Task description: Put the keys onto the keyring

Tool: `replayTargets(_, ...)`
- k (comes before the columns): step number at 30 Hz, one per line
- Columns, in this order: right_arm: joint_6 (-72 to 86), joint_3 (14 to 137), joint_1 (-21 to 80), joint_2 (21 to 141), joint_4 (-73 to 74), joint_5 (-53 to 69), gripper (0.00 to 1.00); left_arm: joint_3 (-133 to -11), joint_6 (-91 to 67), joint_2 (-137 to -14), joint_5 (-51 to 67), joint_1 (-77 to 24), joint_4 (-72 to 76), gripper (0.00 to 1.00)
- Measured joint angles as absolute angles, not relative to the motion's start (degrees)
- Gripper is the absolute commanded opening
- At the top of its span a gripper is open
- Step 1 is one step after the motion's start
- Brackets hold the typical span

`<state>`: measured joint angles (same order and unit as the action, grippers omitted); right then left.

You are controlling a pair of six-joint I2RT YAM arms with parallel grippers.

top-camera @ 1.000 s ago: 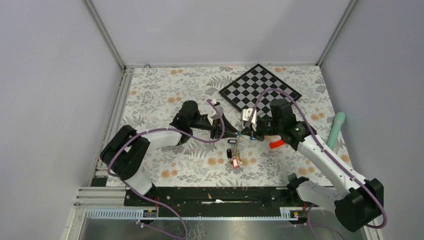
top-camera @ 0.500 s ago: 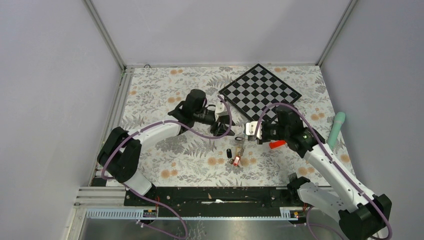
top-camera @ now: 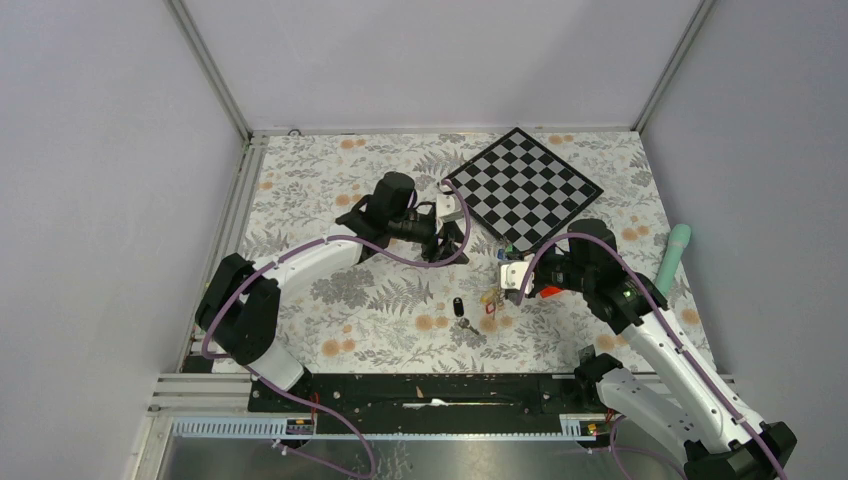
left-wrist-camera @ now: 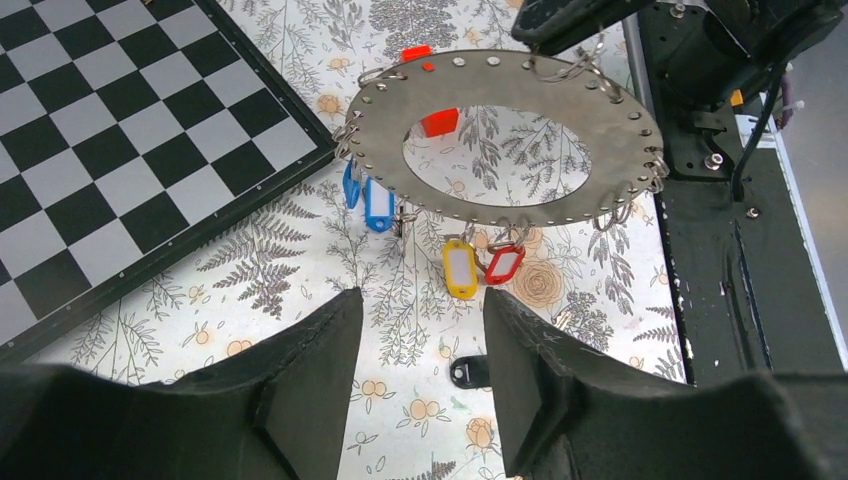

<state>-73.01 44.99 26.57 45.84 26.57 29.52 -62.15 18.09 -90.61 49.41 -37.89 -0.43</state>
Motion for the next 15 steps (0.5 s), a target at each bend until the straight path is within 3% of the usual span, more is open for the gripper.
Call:
replayTargets(5, -71.94, 44.97, 26.57, 45.36, 26.57, 29.69, 0.00, -62.24, 16.64, -90.98, 47.48, -37.80, -0.62, 0.61)
replayTargets(10, -68.82, 44.97, 25.85, 45.39, 26.68, 32.47, 0.00, -62.24, 15.90, -91.00, 45.50, -37.21, -0.82, 0.78)
replayTargets(15, -64.88, 44.97, 22.96, 45.43, 26.79, 38.41, 0.00, -62.22, 16.47, -90.80, 44.71, -35.68, -0.82, 0.85)
